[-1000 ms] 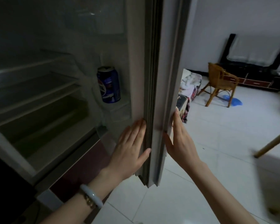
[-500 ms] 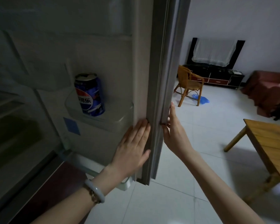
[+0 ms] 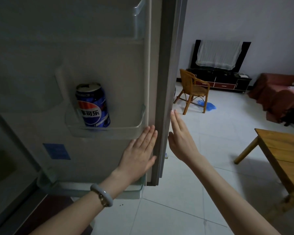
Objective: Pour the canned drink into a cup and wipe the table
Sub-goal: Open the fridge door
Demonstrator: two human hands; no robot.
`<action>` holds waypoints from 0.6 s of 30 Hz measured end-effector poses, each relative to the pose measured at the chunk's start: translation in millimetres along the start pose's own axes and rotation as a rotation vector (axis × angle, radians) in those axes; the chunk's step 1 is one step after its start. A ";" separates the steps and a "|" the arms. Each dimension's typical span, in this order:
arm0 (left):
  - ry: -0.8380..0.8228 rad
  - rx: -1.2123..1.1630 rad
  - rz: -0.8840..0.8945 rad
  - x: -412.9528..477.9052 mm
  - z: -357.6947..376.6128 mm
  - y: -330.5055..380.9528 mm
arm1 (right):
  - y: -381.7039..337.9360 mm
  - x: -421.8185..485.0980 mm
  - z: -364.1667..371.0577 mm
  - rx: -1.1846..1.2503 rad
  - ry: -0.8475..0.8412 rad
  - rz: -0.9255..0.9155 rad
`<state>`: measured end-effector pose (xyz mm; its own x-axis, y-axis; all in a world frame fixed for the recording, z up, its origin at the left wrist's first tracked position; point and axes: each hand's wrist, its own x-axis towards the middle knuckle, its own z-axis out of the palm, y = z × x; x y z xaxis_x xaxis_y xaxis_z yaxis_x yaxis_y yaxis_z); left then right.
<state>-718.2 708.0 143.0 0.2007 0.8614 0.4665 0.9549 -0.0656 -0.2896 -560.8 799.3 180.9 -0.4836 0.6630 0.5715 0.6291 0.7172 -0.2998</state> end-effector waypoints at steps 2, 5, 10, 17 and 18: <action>-0.023 -0.014 -0.013 13.3 5.7 -2.5 | -0.1 4.9 4.1 0.082 -0.036 -0.012; -0.043 -0.031 -0.041 25.9 14.2 -5.9 | 0.8 15.7 11.1 0.242 -0.145 0.010; -0.195 -0.093 -0.105 6.5 40.9 -11.0 | 20.7 49.4 27.4 0.244 -0.263 -0.017; -0.519 -0.141 -0.276 -37.3 88.1 -15.1 | 46.9 102.0 49.7 0.251 -0.334 -0.062; -0.562 -0.146 -0.291 -37.1 91.7 -15.6 | 49.8 108.2 53.6 0.266 -0.335 -0.063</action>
<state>-760.7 723.3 53.6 -0.1777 0.9840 -0.0108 0.9809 0.1762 -0.0823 -614.4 918.2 186.9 -0.7146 0.6176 0.3286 0.4345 0.7599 -0.4834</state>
